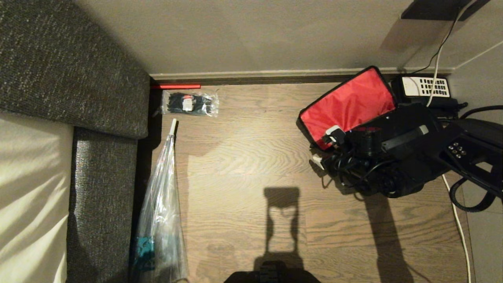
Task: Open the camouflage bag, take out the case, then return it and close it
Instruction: Close the top of the storage box
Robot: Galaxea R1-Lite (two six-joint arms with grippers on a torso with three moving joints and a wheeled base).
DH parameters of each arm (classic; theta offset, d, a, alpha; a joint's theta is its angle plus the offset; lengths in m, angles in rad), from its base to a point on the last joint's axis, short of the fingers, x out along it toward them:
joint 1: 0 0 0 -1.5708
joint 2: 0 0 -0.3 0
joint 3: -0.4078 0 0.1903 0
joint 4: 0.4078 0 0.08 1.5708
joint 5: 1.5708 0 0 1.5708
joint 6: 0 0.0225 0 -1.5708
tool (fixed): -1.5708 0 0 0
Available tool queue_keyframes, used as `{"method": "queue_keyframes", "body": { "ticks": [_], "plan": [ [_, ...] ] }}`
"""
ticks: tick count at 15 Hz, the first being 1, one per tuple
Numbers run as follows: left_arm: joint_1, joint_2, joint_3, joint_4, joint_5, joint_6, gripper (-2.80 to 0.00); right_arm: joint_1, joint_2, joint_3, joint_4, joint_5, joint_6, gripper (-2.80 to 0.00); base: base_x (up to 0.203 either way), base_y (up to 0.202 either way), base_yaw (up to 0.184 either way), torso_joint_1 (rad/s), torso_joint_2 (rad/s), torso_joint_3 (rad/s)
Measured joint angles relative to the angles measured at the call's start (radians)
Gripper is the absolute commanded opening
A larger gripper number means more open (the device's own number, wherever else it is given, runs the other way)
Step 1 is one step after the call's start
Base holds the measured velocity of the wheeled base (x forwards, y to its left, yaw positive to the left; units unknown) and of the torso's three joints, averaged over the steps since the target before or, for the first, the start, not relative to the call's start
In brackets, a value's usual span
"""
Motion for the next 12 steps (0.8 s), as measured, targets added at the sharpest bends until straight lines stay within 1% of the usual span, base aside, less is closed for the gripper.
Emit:
{"method": "queue_keyframes", "body": {
  "ticks": [1,3,6,8,10,12],
  "plan": [
    [0.0,0.0,0.0,0.0,0.0,0.0,-2.8,-0.001,0.007,0.003,-0.001,-0.02,-0.009,0.0,0.0,0.0,0.0,0.0,0.0,0.0],
    [-0.001,0.0,0.0,0.0,0.0,0.0,-2.8,-0.002,0.006,0.018,0.011,-0.032,-0.017,0.0,0.0,0.0,0.0,0.0,0.0,0.0],
    [-0.001,0.0,0.0,0.0,0.0,0.0,-2.8,0.0,-0.012,0.054,0.048,-0.051,-0.059,0.0,0.0,0.0,0.0,0.0,0.0,0.0],
    [-0.001,0.0,0.0,0.0,0.0,0.0,-2.8,0.009,-0.013,0.059,0.038,-0.082,-0.07,0.0,0.0,0.0,0.0,0.0,0.0,0.0],
    [0.0,0.0,0.0,0.0,0.0,-0.001,-2.8,0.017,-0.008,0.058,0.008,-0.116,-0.106,0.0,0.0,0.0,0.0,0.0,0.0,0.0],
    [0.001,0.0,0.0,0.0,0.0,0.0,-2.8,0.023,-0.004,0.066,-0.012,-0.127,-0.116,0.0,0.0,0.0,0.0,0.0,0.0,0.0]
  ]
}}
